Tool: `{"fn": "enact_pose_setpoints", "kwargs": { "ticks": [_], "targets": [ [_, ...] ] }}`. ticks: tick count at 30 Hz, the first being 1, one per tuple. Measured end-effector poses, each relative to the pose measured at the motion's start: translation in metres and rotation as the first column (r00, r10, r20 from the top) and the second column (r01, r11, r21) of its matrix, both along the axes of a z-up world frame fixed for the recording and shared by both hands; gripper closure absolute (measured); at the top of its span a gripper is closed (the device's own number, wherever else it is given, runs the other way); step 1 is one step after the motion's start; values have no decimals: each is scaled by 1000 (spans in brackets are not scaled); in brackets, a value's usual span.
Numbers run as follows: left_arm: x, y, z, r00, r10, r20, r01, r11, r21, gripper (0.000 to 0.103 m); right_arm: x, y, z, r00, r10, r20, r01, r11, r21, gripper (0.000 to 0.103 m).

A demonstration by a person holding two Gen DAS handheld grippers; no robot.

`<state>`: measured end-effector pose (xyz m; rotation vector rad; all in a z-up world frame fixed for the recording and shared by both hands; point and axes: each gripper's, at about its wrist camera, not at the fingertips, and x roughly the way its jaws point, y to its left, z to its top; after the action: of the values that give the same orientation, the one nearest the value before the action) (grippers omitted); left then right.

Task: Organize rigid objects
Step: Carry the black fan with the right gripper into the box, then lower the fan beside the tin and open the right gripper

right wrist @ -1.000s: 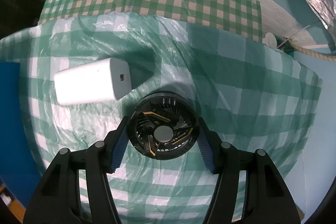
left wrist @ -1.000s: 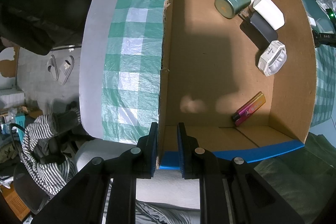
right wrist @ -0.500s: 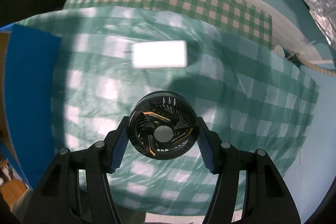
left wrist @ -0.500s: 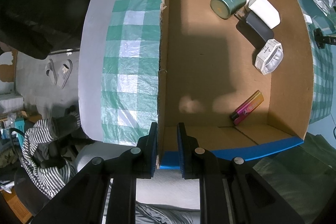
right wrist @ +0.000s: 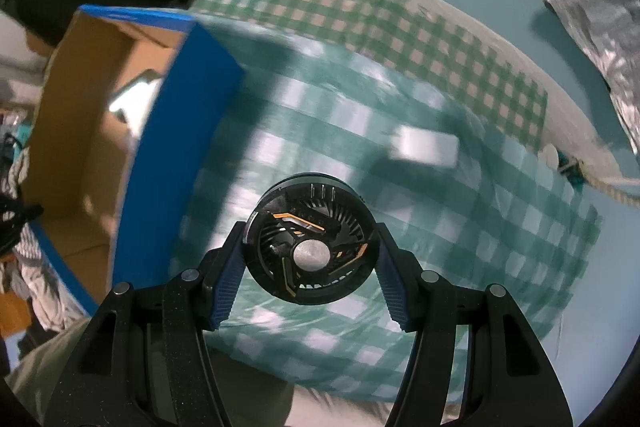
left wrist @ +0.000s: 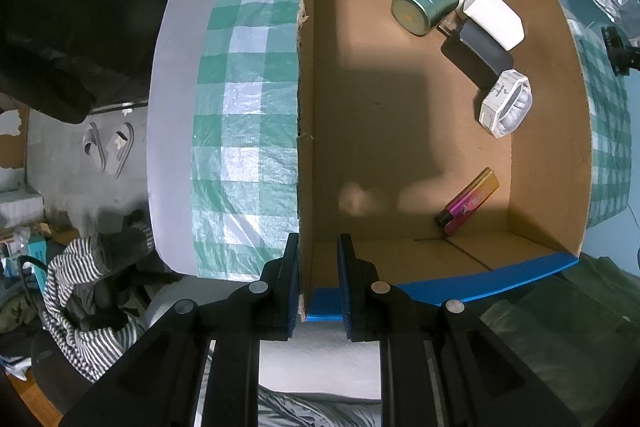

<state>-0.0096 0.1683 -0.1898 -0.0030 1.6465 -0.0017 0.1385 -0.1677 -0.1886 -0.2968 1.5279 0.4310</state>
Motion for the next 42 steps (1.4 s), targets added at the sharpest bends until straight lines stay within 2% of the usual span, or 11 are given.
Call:
{"fn": "enact_pose_setpoints", "kwargs": {
  "ticks": [11, 19, 30, 38, 42],
  "targets": [
    [-1, 0, 0, 1000, -20, 9, 20, 1000, -4, 87, -14, 61, 23, 990, 139, 35, -140, 990, 14, 42],
    [-2, -1, 1, 1000, -26, 12, 26, 1000, -3, 87, -28, 114, 31, 966, 252, 54, -254, 967, 26, 42],
    [-2, -2, 1, 1000, -24, 16, 24, 1000, -2, 87, -44, 174, -1, 922, 387, 22, -387, 922, -7, 42],
    [-3, -2, 0, 1000, -20, 15, 20, 1000, -2, 87, -49, 193, -18, 905, 425, 14, -425, 905, -5, 42],
    [-3, -2, 0, 1000, -19, 15, 19, 1000, -3, 87, -48, 196, -20, 907, 421, 16, -421, 907, -7, 42]
  ]
}}
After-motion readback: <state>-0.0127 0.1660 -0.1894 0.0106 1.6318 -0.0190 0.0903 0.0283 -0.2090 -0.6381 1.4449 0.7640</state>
